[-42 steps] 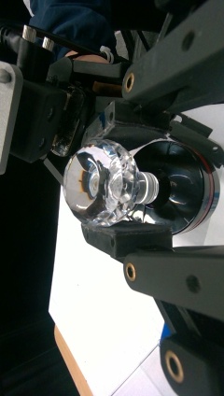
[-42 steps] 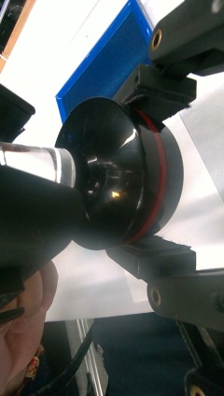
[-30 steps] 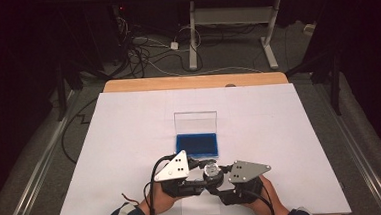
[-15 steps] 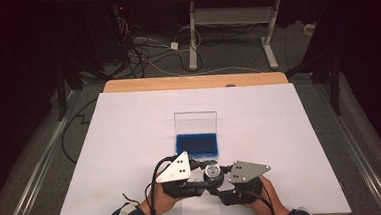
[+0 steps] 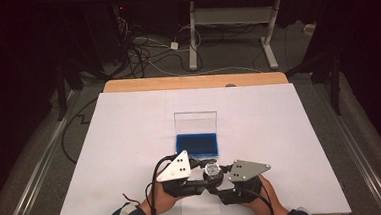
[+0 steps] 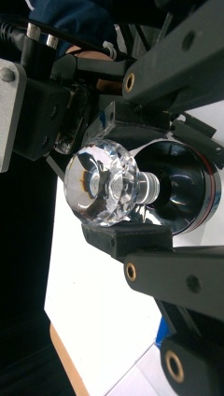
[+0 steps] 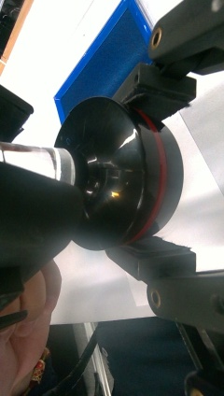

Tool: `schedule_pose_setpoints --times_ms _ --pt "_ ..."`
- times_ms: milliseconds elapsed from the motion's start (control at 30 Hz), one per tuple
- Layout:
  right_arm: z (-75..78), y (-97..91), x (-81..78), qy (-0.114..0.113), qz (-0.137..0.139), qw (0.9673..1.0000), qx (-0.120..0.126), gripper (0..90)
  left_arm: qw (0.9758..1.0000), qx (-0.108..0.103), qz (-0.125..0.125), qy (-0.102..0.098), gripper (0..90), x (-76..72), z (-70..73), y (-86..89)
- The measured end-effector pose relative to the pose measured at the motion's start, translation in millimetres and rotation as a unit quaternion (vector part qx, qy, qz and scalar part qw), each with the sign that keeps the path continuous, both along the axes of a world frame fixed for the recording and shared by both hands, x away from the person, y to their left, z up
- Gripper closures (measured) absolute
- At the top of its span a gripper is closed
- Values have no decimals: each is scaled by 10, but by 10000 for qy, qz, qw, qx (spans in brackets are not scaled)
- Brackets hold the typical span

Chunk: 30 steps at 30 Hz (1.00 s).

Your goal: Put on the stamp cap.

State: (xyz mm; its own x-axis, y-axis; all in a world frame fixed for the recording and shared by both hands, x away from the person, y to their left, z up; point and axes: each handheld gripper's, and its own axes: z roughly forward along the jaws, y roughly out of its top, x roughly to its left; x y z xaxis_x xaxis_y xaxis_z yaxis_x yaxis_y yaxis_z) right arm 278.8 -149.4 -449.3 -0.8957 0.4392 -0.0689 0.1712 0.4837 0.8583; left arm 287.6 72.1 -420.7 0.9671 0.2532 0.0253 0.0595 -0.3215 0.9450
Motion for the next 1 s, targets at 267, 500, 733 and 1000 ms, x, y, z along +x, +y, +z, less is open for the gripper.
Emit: schedule_pose_setpoints --times_ms 267,500,733,1000 --pt "-21 19 1 25 41 10000 0 362 10000 -19 19 3 541 6 6 10" --pt "-30 2 23 -28 -79 9999 -138 249 9999 -77 88 -27 541 21 45 69" --pt "-5 -29 15 -167 -139 9995 -211 235 9998 -67 157 -63 541 34 64 108" --pt "20 -115 9 -287 -198 9990 -273 234 9996 -98 261 -73 541 50 82 163"
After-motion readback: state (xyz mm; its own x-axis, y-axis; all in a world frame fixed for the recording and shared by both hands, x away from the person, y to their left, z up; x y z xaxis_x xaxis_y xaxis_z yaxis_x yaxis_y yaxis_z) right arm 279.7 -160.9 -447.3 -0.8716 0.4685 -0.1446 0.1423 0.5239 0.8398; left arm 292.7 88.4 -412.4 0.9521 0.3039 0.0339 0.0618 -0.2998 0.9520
